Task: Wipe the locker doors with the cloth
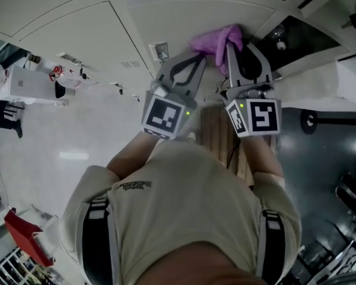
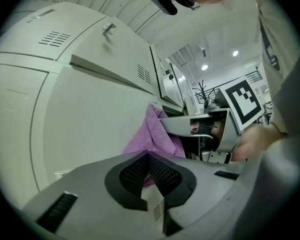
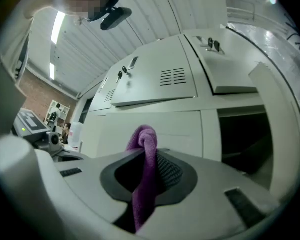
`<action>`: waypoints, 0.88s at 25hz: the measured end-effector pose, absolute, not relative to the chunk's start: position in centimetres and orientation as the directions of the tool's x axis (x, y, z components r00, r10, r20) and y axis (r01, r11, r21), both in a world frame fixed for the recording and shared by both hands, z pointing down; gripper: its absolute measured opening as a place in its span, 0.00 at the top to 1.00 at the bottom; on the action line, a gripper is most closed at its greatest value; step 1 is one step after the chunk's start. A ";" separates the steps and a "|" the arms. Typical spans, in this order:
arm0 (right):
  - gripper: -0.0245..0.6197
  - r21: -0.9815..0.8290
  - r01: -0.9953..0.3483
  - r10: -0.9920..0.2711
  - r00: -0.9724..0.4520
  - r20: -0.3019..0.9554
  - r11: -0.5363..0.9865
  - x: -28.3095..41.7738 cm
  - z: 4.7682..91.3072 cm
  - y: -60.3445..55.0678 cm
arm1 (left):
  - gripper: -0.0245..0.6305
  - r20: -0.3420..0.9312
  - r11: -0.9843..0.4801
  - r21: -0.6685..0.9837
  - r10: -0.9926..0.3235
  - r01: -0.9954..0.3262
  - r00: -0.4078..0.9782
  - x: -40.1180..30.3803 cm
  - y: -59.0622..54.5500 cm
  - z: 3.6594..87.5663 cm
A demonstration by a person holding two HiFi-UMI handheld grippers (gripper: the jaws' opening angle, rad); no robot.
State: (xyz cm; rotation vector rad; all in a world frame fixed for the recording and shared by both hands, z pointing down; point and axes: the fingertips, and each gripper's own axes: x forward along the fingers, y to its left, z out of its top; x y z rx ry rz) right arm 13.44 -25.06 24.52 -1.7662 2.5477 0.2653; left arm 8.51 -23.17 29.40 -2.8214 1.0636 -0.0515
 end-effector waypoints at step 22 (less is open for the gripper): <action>0.89 0.079 -0.770 -0.773 -0.633 0.033 0.634 -0.8 33.1 -26.7 | 0.96 0.083 -0.519 -0.138 -0.855 -0.843 0.513 -3.5 -23.7 34.5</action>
